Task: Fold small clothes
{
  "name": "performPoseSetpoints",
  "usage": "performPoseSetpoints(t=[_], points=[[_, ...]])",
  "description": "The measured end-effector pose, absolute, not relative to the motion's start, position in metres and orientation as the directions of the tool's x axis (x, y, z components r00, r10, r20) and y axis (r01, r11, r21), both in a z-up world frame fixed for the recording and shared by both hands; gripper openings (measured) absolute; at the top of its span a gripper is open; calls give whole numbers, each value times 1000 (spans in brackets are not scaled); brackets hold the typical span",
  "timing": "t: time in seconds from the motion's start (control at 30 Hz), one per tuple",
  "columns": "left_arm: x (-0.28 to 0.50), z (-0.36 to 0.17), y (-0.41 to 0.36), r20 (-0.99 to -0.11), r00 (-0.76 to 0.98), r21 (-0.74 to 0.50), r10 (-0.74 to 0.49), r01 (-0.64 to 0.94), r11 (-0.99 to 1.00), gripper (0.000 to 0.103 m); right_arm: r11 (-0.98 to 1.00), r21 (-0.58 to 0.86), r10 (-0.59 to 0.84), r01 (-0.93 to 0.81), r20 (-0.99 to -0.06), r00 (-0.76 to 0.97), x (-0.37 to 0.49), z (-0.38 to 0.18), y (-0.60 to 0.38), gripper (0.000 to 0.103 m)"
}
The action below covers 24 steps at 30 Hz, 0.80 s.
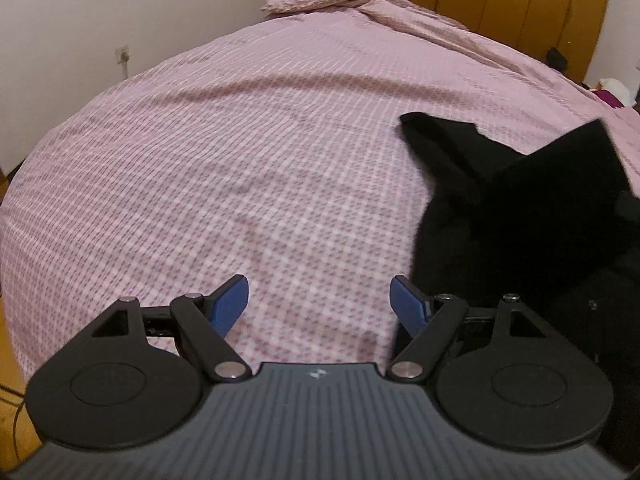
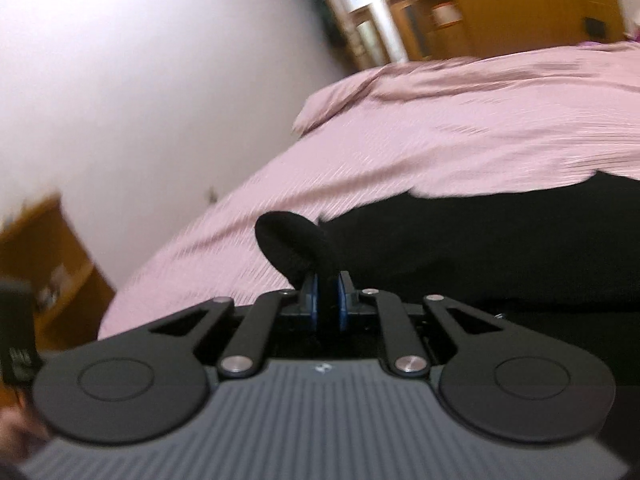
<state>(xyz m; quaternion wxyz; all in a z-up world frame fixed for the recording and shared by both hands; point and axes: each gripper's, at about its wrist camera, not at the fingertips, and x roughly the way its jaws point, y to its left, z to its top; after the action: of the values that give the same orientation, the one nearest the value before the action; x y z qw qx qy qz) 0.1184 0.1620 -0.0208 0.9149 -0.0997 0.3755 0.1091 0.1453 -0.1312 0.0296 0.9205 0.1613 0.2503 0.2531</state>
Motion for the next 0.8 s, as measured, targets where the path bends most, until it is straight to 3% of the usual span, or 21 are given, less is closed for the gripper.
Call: performPoseSetpoints(t=[0.3,0.53,0.6,0.63,0.67,0.8], points=[[140,-17,133,-690,716,-74,100,-208,975,82,832,547,330,-91,-357,874,149,20,-241,8],[155,-24,115,-702,705,-57,98,-192,980,82,853,498,404,-157,-438,803,147,-1,-231,13],[156,-27,112,-710,698,-50,98,-188,981,82,860,473,424,-192,-450,786,151,-3,-216,33],[155,-28,111,-712,695,-45,98,-185,982,82,858,467,436,-213,-444,783,153,-5,-210,59],[155,-29,111,-713,694,-41,100,-184,982,82,855,464,446,-231,-432,784,154,-7,-205,71],[153,-32,118,-718,687,-40,112,-201,979,82,847,448,483,-287,-418,770,169,-12,-183,71]])
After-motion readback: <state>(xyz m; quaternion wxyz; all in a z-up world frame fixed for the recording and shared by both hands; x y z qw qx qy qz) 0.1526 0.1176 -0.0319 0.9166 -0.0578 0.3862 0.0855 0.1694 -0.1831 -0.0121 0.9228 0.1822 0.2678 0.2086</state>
